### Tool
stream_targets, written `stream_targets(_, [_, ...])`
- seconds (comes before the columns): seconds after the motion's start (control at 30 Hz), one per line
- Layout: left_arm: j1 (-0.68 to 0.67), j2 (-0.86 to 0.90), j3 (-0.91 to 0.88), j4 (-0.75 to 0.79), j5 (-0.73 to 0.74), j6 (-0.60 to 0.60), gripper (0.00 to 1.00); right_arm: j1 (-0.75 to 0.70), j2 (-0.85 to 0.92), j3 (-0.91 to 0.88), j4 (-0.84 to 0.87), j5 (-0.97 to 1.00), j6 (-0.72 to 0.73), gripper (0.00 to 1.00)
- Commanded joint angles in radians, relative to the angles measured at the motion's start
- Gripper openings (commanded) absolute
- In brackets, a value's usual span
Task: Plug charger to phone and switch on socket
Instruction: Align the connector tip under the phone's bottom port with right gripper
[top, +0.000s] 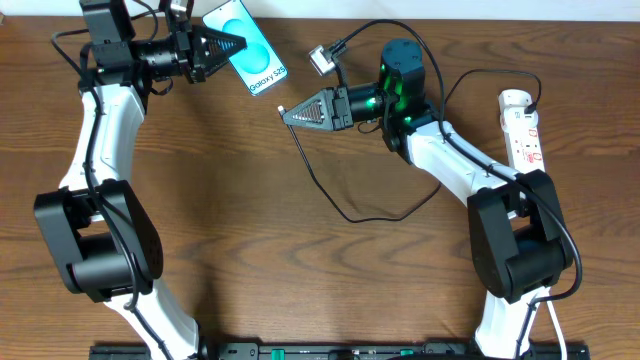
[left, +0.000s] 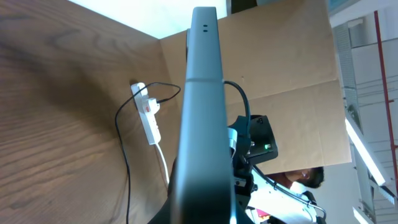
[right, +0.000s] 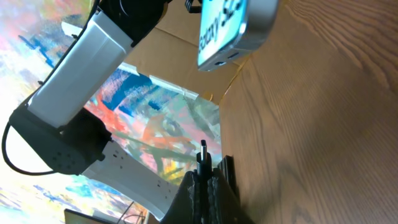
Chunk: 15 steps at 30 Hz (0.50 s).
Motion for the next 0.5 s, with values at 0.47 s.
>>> stream_targets(0.47, [-0.034, -0.033, 0.002, 0.007, 0.033, 0.011, 0.07, -0.031, 0.003, 0.011, 0.022, -0.005, 0.013, 0.01])
